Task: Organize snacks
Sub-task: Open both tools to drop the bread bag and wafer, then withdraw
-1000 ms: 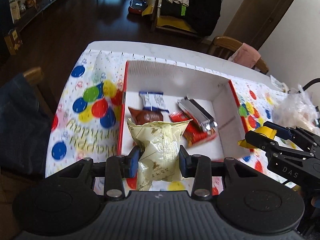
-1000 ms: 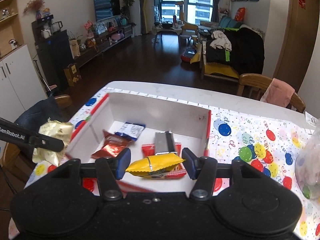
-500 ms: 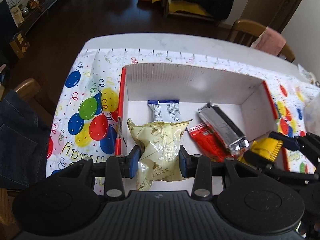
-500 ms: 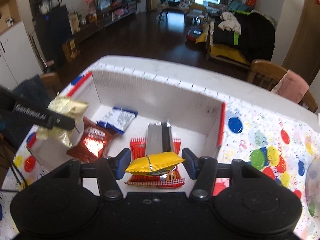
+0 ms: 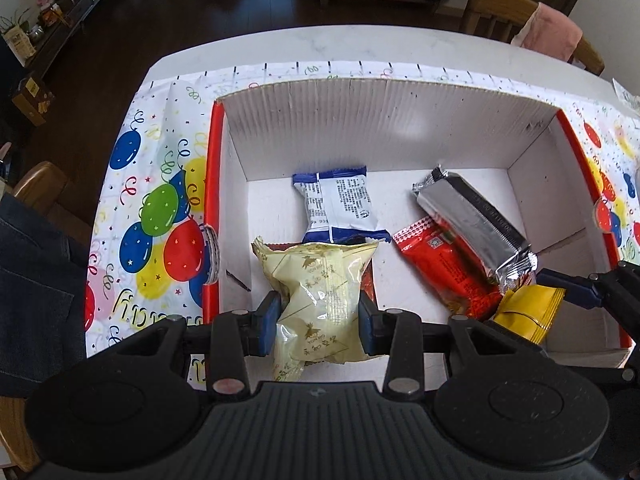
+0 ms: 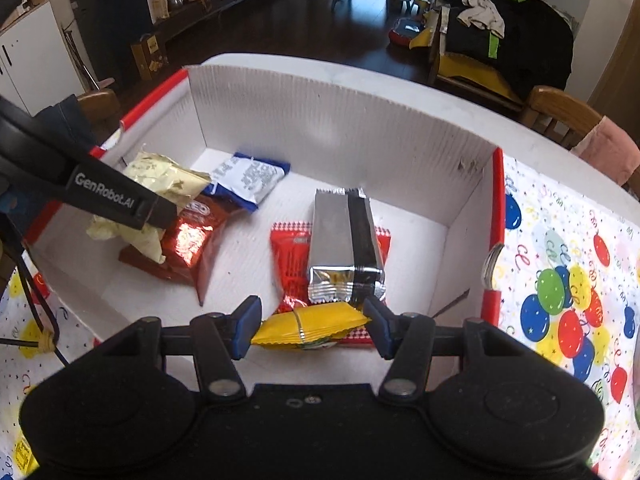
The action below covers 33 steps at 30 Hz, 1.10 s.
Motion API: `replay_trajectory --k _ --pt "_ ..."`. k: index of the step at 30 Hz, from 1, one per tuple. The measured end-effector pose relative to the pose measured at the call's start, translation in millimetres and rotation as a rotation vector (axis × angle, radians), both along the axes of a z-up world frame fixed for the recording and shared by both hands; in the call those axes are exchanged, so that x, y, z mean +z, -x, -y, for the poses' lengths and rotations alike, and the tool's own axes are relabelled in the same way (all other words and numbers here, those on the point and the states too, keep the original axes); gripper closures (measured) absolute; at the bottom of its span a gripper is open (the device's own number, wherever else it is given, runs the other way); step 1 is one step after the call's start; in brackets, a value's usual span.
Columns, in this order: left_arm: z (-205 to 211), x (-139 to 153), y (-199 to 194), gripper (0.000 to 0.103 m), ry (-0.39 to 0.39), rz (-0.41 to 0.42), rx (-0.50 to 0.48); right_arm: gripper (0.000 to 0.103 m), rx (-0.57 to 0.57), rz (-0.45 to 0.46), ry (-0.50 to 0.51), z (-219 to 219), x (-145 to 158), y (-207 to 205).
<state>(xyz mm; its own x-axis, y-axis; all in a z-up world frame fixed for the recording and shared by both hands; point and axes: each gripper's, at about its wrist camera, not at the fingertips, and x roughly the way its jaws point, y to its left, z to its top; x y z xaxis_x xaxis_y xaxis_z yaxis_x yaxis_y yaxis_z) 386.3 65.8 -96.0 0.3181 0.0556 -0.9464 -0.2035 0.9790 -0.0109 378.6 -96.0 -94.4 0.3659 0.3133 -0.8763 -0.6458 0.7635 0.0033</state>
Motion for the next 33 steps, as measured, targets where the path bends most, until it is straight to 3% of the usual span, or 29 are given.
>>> replay_trajectory --k 12,15,33 --pt "1 0 3 0.063 -0.001 0.006 -0.014 0.045 -0.006 -0.012 0.004 2 -5 1" --pt "1 2 7 0.057 0.011 0.017 -0.011 0.04 -0.017 -0.007 -0.013 6 -1 3" --pt "7 47 72 0.05 0.042 0.136 -0.027 0.03 -0.093 0.033 -0.174 40 56 45"
